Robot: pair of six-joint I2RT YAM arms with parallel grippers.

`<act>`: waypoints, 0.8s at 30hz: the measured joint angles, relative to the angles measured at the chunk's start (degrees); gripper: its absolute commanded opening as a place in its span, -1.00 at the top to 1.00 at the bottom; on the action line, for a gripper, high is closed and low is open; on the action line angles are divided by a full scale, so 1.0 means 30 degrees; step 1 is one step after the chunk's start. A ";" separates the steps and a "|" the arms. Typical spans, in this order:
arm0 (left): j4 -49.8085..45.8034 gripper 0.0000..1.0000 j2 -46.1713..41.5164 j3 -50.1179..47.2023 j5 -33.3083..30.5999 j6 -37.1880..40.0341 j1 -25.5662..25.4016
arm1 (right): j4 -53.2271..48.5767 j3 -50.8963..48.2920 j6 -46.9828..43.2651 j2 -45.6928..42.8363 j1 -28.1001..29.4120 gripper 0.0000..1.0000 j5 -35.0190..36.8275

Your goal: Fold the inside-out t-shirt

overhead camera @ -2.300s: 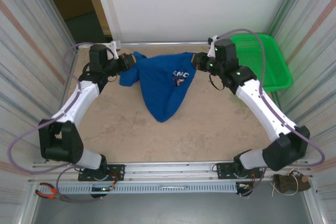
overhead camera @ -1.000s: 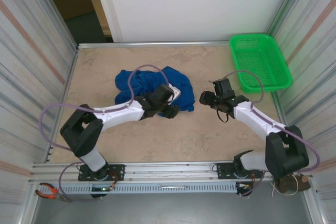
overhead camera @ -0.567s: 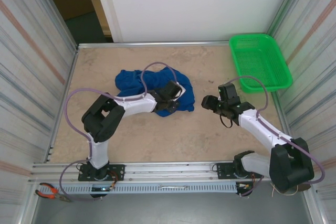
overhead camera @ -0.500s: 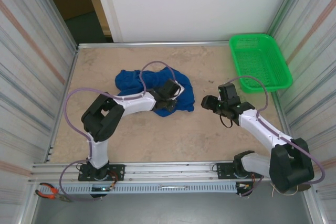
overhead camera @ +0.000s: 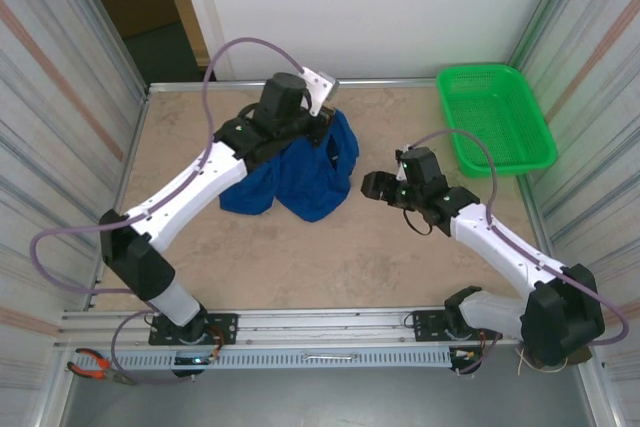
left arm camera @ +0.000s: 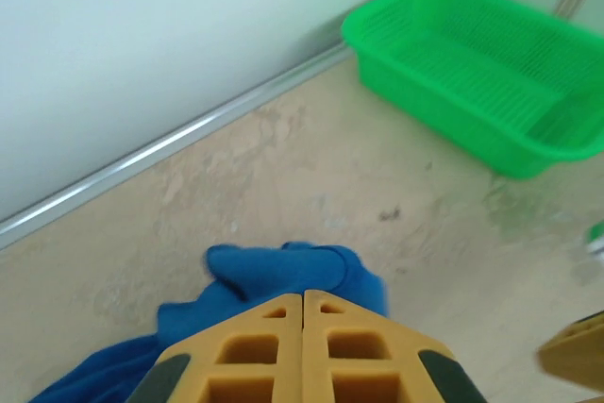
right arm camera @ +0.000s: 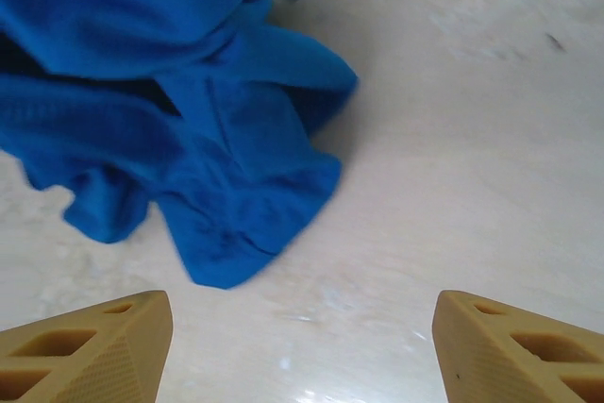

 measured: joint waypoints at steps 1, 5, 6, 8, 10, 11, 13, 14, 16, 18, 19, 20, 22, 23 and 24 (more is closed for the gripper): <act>-0.0036 1.00 -0.0131 0.0175 0.0393 -0.0284 -0.0007 | 0.0044 0.0284 -0.0007 -0.0087 0.0109 -0.45 0.0000; -0.0036 1.00 -0.0015 0.0284 0.1982 -0.1814 -0.0036 | 0.0138 0.0721 0.0000 -0.0670 0.0182 -0.47 0.0364; -0.0029 1.00 0.0138 0.0306 0.2433 -0.2317 -0.0044 | 0.0087 0.0721 0.0000 -0.0852 0.0182 -0.47 0.0488; -0.0051 1.00 0.0605 0.0678 0.3111 -0.3111 -0.0102 | 0.0080 0.0721 0.0000 -0.1151 0.0182 -0.47 0.0729; -0.0015 0.28 0.1443 0.1596 0.3730 -0.3832 -0.0262 | 0.0095 0.0663 0.0000 -0.1537 0.0182 -0.46 0.1005; 0.0015 0.05 0.1865 0.2069 0.4000 -0.4065 -0.0342 | 0.0117 0.0568 0.0000 -0.1749 0.0182 -0.46 0.1137; 0.0044 -0.23 0.2688 0.3031 0.4459 -0.4503 -0.0444 | 0.0102 0.0248 0.0044 -0.2200 0.0182 -0.46 0.1450; 0.0066 -0.33 0.2973 0.3293 0.4554 -0.4648 -0.0459 | 0.0080 0.0000 0.0095 -0.2426 0.0153 -0.46 0.1596; 0.0007 -0.43 0.3016 0.3089 0.4575 -0.5107 -0.0342 | -0.0073 -0.0488 0.0197 -0.2710 0.0073 -0.46 0.1858; 0.0430 -0.49 0.2477 0.1785 0.4546 -0.5493 0.0153 | -0.0197 -0.0903 0.0364 -0.2761 -0.0117 -0.47 0.1938; 0.0568 -0.51 0.1996 0.0809 0.4452 -0.5712 0.0539 | -0.0211 -0.1107 0.0444 -0.2732 -0.0248 -0.47 0.1931; 0.0605 -0.52 0.1370 -0.0437 0.4357 -0.6011 0.1180 | -0.0255 -0.1260 0.0488 -0.2645 -0.0372 -0.47 0.1923; 0.0648 -0.54 0.0036 -0.3126 0.4080 -0.6623 0.2907 | -0.0255 -0.1355 0.0503 -0.2164 -0.0605 -0.47 0.1858; 0.0627 -0.57 -0.0605 -0.4481 0.3854 -0.6951 0.4014 | -0.0124 -0.1348 0.0510 -0.1705 -0.0699 -0.47 0.1785; 0.0619 -0.58 -0.1253 -0.5960 0.3599 -0.7322 0.5370 | -0.0022 -0.1275 0.0510 -0.1107 -0.0750 -0.47 0.1698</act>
